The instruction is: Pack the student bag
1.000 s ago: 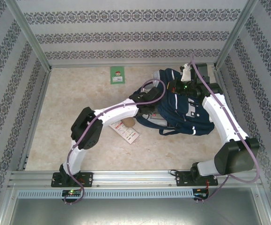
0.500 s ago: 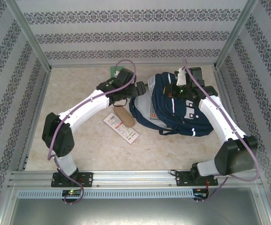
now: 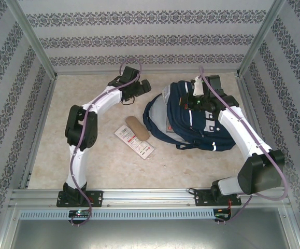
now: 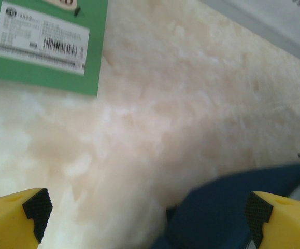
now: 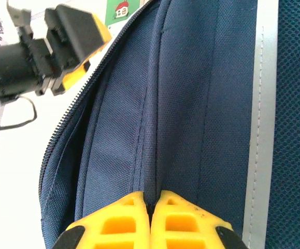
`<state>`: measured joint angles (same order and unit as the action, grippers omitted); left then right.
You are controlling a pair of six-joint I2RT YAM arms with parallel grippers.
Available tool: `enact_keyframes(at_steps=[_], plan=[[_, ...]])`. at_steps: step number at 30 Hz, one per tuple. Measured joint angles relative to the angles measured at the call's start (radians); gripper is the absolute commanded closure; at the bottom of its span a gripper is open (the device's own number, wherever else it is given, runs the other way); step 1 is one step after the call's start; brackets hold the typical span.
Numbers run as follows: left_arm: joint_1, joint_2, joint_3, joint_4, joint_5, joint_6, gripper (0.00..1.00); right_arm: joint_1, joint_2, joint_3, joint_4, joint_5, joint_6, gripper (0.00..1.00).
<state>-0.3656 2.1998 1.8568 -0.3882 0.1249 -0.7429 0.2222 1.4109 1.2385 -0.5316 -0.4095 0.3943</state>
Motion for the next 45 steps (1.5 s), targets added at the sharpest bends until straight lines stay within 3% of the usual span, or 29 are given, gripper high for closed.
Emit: enact_keyframes(at_steps=[12, 19, 22, 39, 45], plan=[[0.074, 0.362, 0.401, 0.072, 0.059, -0.087, 0.08, 0.025, 0.0, -0.003, -0.004, 0.024, 0.016, 1.0], [0.086, 0.386, 0.419, 0.032, 0.059, -0.112, 0.08, 0.025, -0.009, -0.013, -0.001, 0.027, 0.019, 1.0], [0.086, 0.332, 0.328, 0.037, 0.058, -0.116, 0.09, 0.025, -0.01, -0.019, 0.003, 0.027, 0.019, 1.0], [0.064, -0.211, -0.541, 0.241, 0.003, -0.27, 0.09, 0.008, -0.01, -0.019, 0.006, 0.004, 0.017, 0.98], [0.01, -0.329, -0.701, 0.27, -0.032, -0.334, 0.08, 0.002, -0.01, -0.02, 0.006, -0.003, 0.0, 0.91]])
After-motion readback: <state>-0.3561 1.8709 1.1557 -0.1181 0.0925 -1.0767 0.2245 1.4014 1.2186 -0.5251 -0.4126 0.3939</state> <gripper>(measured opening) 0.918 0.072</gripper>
